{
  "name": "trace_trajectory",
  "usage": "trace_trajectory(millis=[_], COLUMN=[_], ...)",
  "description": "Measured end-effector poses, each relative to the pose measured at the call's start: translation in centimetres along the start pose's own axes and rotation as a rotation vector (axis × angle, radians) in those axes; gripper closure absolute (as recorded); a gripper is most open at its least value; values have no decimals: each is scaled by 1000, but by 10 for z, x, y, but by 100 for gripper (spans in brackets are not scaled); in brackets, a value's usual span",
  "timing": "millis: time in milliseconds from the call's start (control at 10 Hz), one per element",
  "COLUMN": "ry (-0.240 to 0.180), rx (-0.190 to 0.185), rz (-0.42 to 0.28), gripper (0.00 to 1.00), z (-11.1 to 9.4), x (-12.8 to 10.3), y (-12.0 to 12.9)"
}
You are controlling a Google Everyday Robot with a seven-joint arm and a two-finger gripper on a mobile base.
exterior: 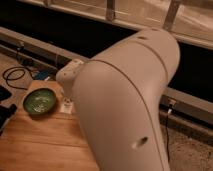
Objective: Place the bottle in the ceramic bowl
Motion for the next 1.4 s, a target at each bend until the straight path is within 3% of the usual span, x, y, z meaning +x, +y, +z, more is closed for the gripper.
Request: trace_trajectory(millis=[300,700,900,1100,1400], ry=[-41,-39,-25,18,97], rx=[-124,-359,-408,-475,-513], rz=[-145,-323,-343,-358,-408], gripper=[100,100,100,100,100], z=[-19,0,7,23,50], x=[-38,-67,-67,-50,-19], y=[51,114,118,134,176])
